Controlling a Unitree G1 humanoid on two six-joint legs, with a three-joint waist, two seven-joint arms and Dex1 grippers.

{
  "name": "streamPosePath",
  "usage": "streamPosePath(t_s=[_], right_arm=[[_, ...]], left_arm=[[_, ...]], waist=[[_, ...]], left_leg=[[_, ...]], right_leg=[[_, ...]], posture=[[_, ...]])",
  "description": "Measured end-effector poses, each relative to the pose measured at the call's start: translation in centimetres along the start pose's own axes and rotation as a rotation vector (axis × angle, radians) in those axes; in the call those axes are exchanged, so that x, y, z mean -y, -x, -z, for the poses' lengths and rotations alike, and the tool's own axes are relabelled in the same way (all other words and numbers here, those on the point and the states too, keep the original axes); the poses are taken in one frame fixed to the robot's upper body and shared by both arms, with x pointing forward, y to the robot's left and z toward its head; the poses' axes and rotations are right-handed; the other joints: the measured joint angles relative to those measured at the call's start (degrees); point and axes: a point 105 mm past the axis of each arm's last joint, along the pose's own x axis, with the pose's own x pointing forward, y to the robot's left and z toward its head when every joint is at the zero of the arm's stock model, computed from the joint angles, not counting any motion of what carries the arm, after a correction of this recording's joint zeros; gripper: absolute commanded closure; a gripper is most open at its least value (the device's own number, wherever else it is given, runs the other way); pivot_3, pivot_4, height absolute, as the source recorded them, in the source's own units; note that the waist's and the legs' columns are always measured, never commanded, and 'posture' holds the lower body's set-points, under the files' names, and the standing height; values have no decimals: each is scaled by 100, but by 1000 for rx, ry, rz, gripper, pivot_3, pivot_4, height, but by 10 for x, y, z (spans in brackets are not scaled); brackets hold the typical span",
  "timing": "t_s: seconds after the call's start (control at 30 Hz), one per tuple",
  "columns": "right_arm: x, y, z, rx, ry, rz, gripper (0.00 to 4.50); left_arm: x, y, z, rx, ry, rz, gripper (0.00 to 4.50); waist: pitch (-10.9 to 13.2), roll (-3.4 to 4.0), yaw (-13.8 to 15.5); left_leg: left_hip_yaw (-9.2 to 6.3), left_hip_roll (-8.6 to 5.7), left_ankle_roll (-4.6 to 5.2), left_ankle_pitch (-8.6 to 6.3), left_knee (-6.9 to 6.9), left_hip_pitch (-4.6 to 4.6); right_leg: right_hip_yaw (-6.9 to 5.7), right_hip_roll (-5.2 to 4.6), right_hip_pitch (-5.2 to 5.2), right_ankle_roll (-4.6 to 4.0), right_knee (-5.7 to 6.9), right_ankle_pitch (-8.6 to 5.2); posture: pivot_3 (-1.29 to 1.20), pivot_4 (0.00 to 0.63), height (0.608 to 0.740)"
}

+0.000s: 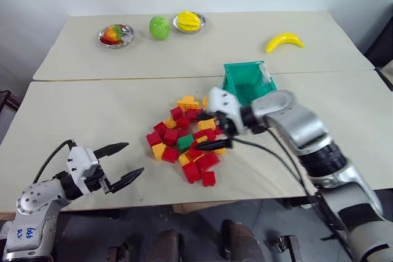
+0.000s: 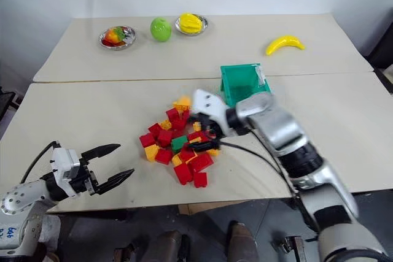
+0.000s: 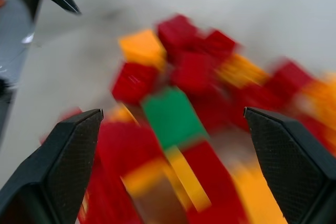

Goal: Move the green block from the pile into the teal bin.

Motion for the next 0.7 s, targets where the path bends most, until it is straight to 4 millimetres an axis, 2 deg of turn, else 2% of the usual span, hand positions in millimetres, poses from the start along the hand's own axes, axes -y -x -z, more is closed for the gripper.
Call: streamPosePath(t_s=[0.1,0.2,0.33,0.4,0.53,0.63,0.7], right_arm=[[11,-22,-12,-28,24,95,13],[13,-26,-1,-113,54,131,13],[7,-14,21,-226,90,108,13],[9,-1,29,-261,98,115,13],[13,21,34,-290,107,129,13],[11,21,35,-274,80,120,13],[9,13,32,-253,61,103,13]], left_arm=[[1,-1,0,8,0,-3,0],[3,-3,2,17,12,-11,0],[3,-3,4,12,8,-10,0],[3,-5,3,15,4,-8,0],[3,-5,4,14,7,-10,0],[4,-4,5,11,10,-9,0],[5,-3,6,8,13,-7,0]], waist=[[0,0,-29],[-1,-1,1],[-1,-1,-3],[-1,-1,-9],[-3,-6,3],[-3,-6,-7],[-3,-6,-14]], left_leg=[[0,-5,0,0,-1,0],[-3,-31,0,0,0,0],[-3,-35,1,0,-2,-2],[-1,-33,1,0,-1,-1],[2,-32,1,0,0,5],[4,-27,1,0,0,5],[5,-26,1,0,0,5]], right_leg=[[-5,4,1,0,3,0],[-4,3,2,0,2,0],[-3,1,2,1,-1,0],[-4,3,3,1,-1,0],[-3,2,9,1,-2,0],[-3,3,7,1,-1,0],[-3,3,5,1,-1,0]], posture=[[0,150,740],[0,150,740],[0,150,740],[0,150,740],[0,150,740],[0,150,740],[0,150,740]])
